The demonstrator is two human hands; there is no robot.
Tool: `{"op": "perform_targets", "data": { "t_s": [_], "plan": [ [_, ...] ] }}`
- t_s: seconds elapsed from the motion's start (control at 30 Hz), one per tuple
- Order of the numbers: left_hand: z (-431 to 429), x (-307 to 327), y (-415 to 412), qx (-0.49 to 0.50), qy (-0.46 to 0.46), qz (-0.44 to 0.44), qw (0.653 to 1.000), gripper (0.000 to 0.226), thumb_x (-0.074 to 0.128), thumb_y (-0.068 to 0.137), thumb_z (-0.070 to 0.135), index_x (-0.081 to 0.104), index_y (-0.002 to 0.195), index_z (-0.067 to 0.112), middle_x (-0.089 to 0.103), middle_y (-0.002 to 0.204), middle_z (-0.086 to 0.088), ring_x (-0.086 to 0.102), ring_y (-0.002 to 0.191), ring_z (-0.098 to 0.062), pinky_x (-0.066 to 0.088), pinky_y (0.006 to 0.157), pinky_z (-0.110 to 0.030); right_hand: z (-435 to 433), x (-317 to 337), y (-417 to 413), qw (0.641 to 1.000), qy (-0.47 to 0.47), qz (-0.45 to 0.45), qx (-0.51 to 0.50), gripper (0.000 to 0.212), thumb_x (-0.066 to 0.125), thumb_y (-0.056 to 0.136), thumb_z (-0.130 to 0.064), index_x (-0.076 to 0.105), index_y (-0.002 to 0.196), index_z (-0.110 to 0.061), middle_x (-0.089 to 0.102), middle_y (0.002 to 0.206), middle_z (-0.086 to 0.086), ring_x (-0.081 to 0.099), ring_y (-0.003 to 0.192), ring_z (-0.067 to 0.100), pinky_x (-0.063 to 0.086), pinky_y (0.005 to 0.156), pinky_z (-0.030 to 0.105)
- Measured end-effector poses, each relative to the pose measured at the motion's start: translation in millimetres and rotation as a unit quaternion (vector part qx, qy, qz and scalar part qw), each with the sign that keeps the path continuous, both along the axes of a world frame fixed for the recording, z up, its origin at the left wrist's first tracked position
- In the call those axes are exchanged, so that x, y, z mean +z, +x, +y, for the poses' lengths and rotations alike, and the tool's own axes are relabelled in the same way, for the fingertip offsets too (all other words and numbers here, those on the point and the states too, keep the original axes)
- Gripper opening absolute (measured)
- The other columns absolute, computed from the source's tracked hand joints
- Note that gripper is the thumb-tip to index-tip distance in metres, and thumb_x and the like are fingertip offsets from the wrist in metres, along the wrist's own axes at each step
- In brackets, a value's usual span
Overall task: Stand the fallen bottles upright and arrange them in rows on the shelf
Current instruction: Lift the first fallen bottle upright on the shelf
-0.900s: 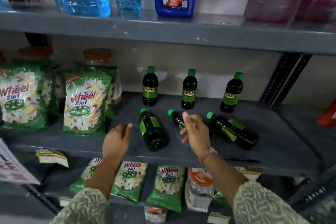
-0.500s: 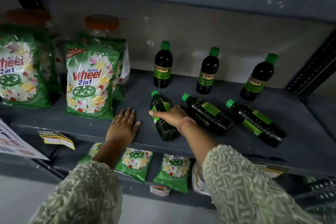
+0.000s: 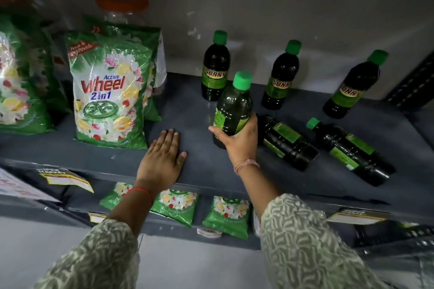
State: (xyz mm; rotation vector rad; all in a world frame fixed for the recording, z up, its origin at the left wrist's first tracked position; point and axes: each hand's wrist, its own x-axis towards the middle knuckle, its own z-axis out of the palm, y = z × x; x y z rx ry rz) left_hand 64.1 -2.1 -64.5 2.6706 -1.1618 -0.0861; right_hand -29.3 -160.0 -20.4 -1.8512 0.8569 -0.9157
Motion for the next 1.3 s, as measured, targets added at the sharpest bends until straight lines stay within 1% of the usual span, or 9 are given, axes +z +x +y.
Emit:
{"op": "perform_targets", "data": {
  "t_s": [0.1,0.27,0.4,0.53,0.67,0.77,0.9,1.1,1.3],
  "plan": [
    [0,2,1,0.001,0.006,0.005,1.0,0.091,-0.007,0.068,0.055,0.01,0.145,0.009,0.009,0.158,-0.008,0.005,0.146,-0.021,0.005,0.119,-0.033,0,-4,-3,1.0,-0.015,-0.008,0.002,0.082,0.087,0.056,-0.03,0.047,0.122,-0.003,0.056,0.117,0.013,0.055,0.106,0.019,0.04,0.088,0.016],
    [-11,7,1,0.027,0.001,0.029,0.999,0.083,0.005,0.072,0.045,0.015,0.144,0.004,0.012,0.157,-0.013,0.009,0.146,-0.025,0.007,0.119,-0.036,9,-11,-8,1.0,0.003,0.017,-0.015,0.102,0.086,0.053,-0.038,0.032,0.136,-0.009,0.034,0.138,0.013,0.043,0.124,0.024,0.038,0.104,0.031],
    [-12,6,-3,0.027,0.003,0.02,0.999,0.071,0.009,0.087,0.048,0.009,0.145,0.007,0.008,0.158,-0.01,0.003,0.146,-0.022,0.004,0.119,-0.036,11,-11,-4,0.997,-0.023,0.054,-0.052,0.1,0.084,0.053,-0.037,0.035,0.135,-0.007,0.045,0.128,0.016,0.044,0.12,0.033,0.041,0.103,0.044],
    [-12,9,-3,0.026,0.02,0.026,0.999,0.065,0.014,0.093,0.045,0.006,0.146,0.008,0.005,0.158,-0.008,0.0,0.146,-0.021,0.003,0.12,-0.035,8,-13,-11,0.997,0.073,0.019,0.004,0.091,0.07,0.055,-0.028,0.03,0.137,-0.019,0.057,0.123,0.008,0.057,0.11,0.025,0.049,0.095,0.046],
    [-12,11,-4,0.026,0.025,0.03,0.999,0.063,0.021,0.095,0.042,0.006,0.146,0.009,0.004,0.158,-0.007,0.0,0.146,-0.021,0.002,0.119,-0.035,9,-15,-10,0.999,0.031,0.03,0.01,0.109,0.085,0.053,-0.04,0.025,0.139,-0.009,0.041,0.137,0.014,0.039,0.128,0.027,0.034,0.111,0.04],
    [-11,10,-4,0.026,0.026,0.028,0.999,0.065,0.016,0.093,0.047,0.007,0.146,0.01,0.005,0.158,-0.007,0.001,0.146,-0.021,0.003,0.119,-0.035,8,-14,-7,0.999,0.013,0.049,-0.01,0.093,0.085,0.058,-0.028,0.034,0.132,-0.004,0.048,0.126,0.016,0.048,0.118,0.03,0.042,0.101,0.037],
    [-12,11,-4,0.026,0.028,0.03,0.999,0.064,0.018,0.094,0.046,0.007,0.146,0.01,0.005,0.158,-0.007,0.001,0.146,-0.02,0.003,0.119,-0.035,-3,-11,-21,0.992,0.109,0.016,0.066,0.07,0.075,0.069,-0.005,0.038,0.128,-0.011,0.061,0.109,0.005,0.058,0.097,0.016,0.05,0.091,0.033],
    [-12,12,-4,0.029,0.025,0.027,0.999,0.069,0.011,0.089,0.049,0.01,0.146,0.01,0.009,0.158,-0.007,0.003,0.146,-0.021,0.005,0.119,-0.036,0,-14,-19,0.995,0.063,0.05,0.055,0.095,0.088,0.052,-0.031,0.038,0.129,-0.01,0.047,0.129,0.008,0.05,0.116,0.019,0.044,0.1,0.033],
    [-11,13,-5,0.028,0.022,0.036,0.999,0.061,0.021,0.095,0.043,0.009,0.146,0.011,0.007,0.158,-0.006,0.002,0.146,-0.02,0.004,0.119,-0.035,-10,-17,-25,0.991,0.097,0.066,0.063,0.068,0.076,0.071,-0.009,0.041,0.129,-0.006,0.057,0.126,0.014,0.054,0.118,0.026,0.042,0.099,0.031]
  ]
}}
